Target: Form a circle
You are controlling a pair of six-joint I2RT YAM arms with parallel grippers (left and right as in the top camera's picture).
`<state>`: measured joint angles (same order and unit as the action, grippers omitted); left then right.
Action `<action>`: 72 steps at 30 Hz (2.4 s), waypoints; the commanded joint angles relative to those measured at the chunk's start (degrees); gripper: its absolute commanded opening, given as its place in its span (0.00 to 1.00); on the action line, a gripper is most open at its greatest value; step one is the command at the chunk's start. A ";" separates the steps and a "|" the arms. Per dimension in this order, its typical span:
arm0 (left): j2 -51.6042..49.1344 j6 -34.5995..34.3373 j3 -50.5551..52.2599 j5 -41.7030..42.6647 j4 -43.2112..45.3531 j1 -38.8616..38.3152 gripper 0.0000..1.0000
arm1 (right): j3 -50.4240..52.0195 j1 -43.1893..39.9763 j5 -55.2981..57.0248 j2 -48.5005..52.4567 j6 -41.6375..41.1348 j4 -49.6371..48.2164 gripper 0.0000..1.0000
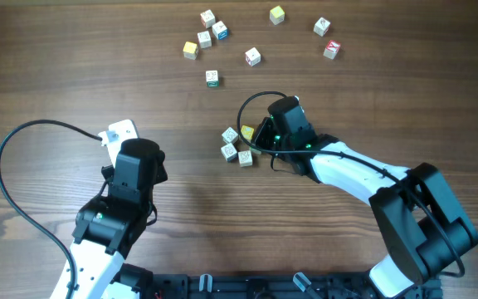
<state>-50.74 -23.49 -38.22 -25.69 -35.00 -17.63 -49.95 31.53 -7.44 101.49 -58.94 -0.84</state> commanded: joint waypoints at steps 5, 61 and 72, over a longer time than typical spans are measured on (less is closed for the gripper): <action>-0.07 -1.05 -0.37 -0.31 -0.17 -0.11 0.04 | -0.02 0.13 0.76 1.29 -0.63 0.00 0.05; -0.07 -1.44 -0.37 1.44 -0.61 -0.11 0.04 | -0.02 -4.92 -6.73 -1.75 -2.05 10.54 0.04; -0.07 -1.44 -0.37 1.44 -0.63 -0.11 0.04 | -0.02 -3.87 -8.15 -1.75 -1.22 8.79 0.05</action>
<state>-50.74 -24.34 -38.22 -24.58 -35.81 -17.63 -49.98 27.24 -14.61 100.92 -61.23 8.49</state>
